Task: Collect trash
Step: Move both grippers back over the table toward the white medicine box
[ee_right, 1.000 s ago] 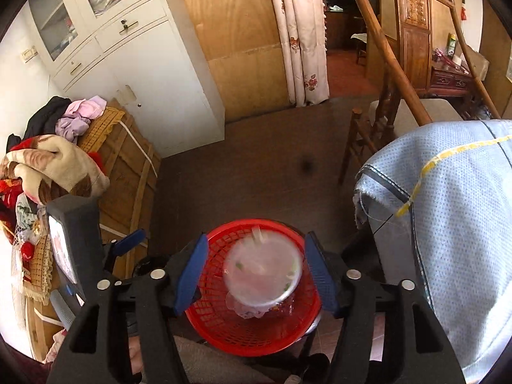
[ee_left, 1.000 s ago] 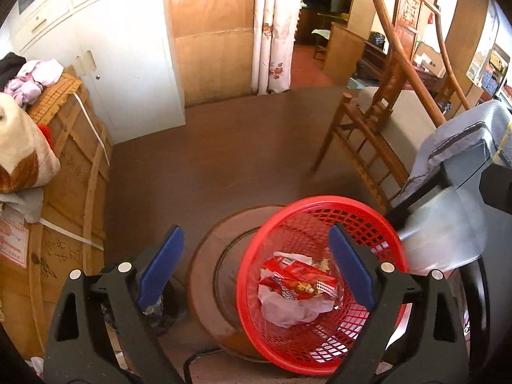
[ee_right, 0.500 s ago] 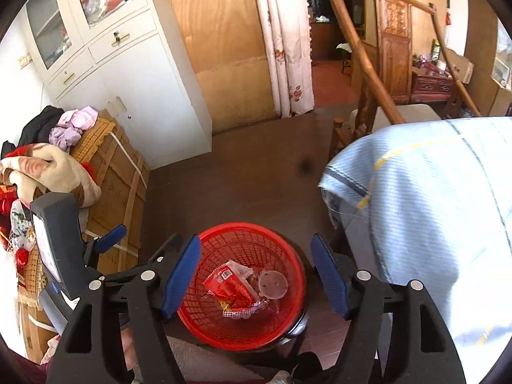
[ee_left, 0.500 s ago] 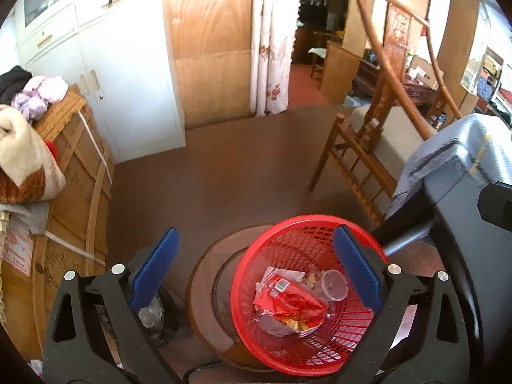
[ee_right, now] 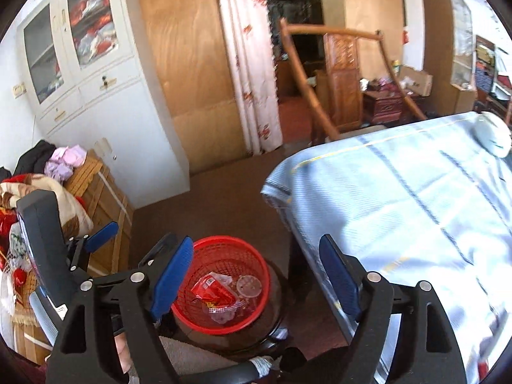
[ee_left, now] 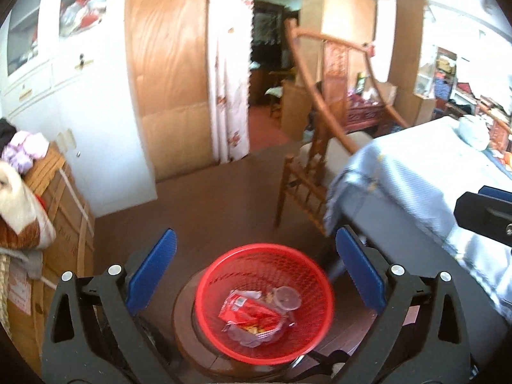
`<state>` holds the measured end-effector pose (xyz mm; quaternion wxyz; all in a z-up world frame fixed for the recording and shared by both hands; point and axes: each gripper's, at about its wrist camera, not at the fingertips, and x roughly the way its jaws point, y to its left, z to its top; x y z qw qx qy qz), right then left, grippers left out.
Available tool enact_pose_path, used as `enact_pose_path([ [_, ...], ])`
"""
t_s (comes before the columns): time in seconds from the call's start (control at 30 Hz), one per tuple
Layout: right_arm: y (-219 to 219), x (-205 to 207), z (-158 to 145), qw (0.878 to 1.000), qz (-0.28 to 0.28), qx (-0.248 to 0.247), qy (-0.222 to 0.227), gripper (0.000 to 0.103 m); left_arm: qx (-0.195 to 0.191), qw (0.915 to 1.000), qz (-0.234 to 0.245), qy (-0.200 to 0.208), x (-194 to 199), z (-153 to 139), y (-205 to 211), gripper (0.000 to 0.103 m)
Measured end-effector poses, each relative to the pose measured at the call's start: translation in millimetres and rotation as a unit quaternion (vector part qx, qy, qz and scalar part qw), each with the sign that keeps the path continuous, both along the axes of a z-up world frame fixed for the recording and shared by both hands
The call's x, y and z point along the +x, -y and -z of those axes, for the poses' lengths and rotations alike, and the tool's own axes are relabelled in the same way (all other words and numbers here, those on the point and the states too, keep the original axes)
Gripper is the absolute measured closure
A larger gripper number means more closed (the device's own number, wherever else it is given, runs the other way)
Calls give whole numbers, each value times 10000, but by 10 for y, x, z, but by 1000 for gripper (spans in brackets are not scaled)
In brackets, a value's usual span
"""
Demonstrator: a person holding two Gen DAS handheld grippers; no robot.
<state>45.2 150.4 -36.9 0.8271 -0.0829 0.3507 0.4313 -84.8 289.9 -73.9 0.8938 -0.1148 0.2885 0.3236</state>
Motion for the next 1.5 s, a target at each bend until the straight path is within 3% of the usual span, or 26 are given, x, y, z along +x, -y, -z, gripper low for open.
enact_pose_path([
  [0.4, 1216, -365, -182, 9906, 1174, 418, 569, 13, 665, 9923, 897, 530, -142, -418, 786, 7],
  [0.77, 2330, -740, -86, 9629, 2442, 350, 1091, 9, 662, 9755, 1990, 666, -183, -536, 1521, 7],
  [0.97, 2814, -826, 16, 9435, 3049, 214, 1282, 8, 561, 9622, 2616, 508, -45, -586, 1950, 7],
  [1.13, 3205, -793, 93, 9273, 3506, 178, 1297, 8, 794, 9464, 3106, 384, 96, -591, 2363, 7],
  [1.5, 3782, -428, 248, 9057, 4147, 215, 849, 8, 633, 9189, 3892, 84, 765, -493, 2946, 7],
])
